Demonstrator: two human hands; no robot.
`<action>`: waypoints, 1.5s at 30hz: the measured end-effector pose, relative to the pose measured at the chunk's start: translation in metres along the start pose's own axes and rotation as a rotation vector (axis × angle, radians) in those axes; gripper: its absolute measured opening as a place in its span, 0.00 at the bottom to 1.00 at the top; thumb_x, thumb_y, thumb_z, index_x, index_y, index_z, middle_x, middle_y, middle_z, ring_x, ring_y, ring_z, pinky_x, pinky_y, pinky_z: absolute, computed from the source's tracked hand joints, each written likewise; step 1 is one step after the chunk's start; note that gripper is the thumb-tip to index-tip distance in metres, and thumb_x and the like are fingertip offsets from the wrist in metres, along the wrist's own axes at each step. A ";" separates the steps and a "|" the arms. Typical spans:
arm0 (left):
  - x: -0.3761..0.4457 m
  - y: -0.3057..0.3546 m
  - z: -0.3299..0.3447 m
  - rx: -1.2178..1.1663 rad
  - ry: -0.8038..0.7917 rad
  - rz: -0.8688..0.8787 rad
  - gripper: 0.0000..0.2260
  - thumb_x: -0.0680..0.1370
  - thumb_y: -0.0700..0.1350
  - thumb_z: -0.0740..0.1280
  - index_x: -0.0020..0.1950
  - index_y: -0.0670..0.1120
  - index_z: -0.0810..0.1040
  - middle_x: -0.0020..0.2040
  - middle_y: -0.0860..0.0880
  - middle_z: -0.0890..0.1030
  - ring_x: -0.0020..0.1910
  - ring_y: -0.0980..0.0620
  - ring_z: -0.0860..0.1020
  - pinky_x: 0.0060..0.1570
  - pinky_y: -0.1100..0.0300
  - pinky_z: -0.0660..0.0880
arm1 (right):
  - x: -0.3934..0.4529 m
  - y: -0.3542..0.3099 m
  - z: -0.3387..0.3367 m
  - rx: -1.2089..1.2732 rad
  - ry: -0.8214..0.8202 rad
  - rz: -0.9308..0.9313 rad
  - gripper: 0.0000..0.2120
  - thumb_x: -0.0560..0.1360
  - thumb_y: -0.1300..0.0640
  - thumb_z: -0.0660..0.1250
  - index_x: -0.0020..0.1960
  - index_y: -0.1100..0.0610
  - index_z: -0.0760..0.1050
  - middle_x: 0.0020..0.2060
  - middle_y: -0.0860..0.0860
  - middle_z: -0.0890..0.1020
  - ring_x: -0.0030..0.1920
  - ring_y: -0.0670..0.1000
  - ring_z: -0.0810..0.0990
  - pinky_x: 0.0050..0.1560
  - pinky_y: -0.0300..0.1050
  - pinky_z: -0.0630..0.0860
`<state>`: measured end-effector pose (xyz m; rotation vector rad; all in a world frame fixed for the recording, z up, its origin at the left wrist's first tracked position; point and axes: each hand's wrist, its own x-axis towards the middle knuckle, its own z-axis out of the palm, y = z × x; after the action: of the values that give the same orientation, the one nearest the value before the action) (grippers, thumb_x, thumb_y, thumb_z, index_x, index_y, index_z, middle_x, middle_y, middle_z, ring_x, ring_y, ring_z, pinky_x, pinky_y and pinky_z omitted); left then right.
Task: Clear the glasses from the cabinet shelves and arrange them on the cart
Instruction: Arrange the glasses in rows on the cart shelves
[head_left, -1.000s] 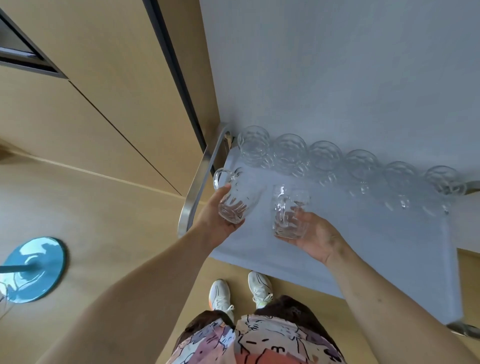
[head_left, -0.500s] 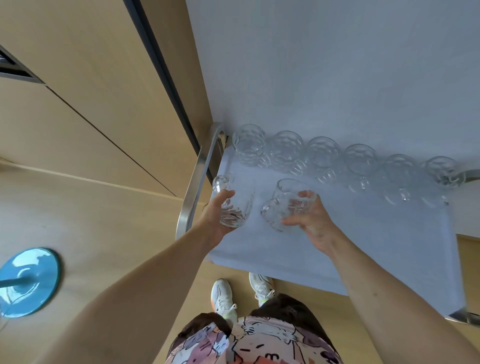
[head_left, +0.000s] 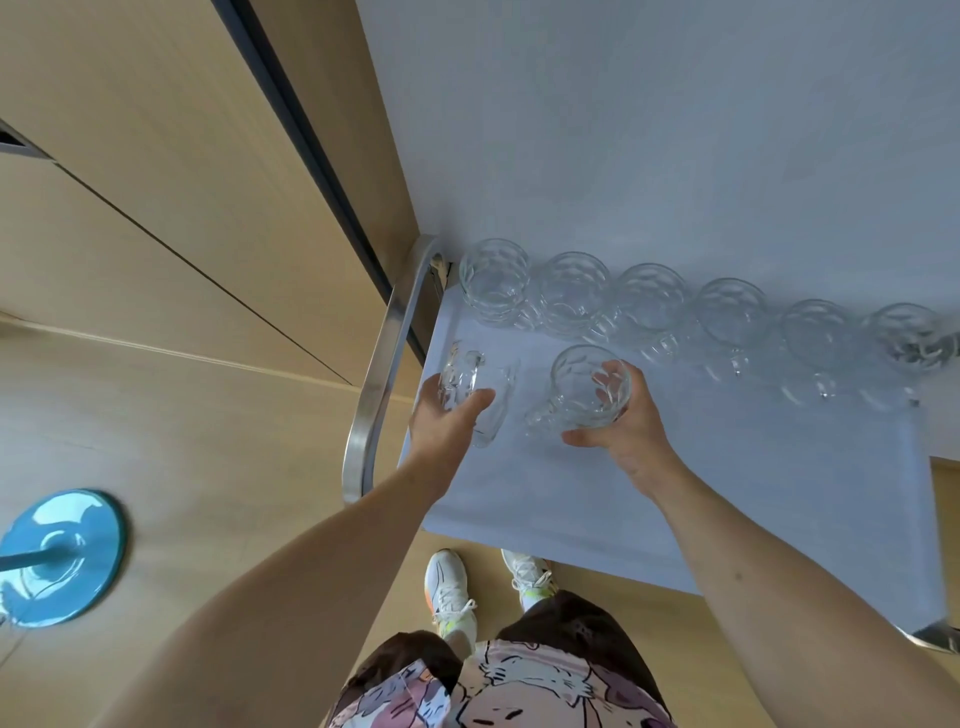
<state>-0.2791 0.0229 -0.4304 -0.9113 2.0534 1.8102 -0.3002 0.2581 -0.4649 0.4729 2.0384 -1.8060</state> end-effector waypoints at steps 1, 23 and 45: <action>0.000 0.000 0.001 0.003 0.003 0.008 0.19 0.68 0.57 0.73 0.56 0.61 0.72 0.53 0.55 0.80 0.53 0.52 0.80 0.43 0.60 0.74 | 0.001 -0.001 0.001 -0.031 0.004 -0.005 0.52 0.53 0.70 0.85 0.69 0.44 0.68 0.63 0.40 0.76 0.67 0.45 0.74 0.64 0.42 0.72; -0.018 0.009 -0.004 0.340 0.030 0.329 0.45 0.63 0.64 0.69 0.78 0.53 0.61 0.69 0.52 0.69 0.65 0.52 0.72 0.65 0.52 0.73 | -0.011 -0.119 0.051 -0.475 0.056 -0.211 0.29 0.70 0.35 0.72 0.68 0.45 0.75 0.66 0.44 0.77 0.66 0.45 0.73 0.66 0.44 0.69; -0.003 0.004 -0.022 0.739 -0.099 0.431 0.56 0.67 0.46 0.79 0.82 0.49 0.42 0.81 0.48 0.49 0.80 0.48 0.52 0.69 0.62 0.54 | 0.024 -0.135 0.104 -0.827 -0.180 -0.134 0.55 0.56 0.42 0.84 0.76 0.48 0.62 0.65 0.52 0.74 0.64 0.55 0.75 0.57 0.47 0.74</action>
<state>-0.2748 0.0024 -0.4214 -0.1785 2.6797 1.0286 -0.3809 0.1382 -0.3707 -0.0681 2.4676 -0.8675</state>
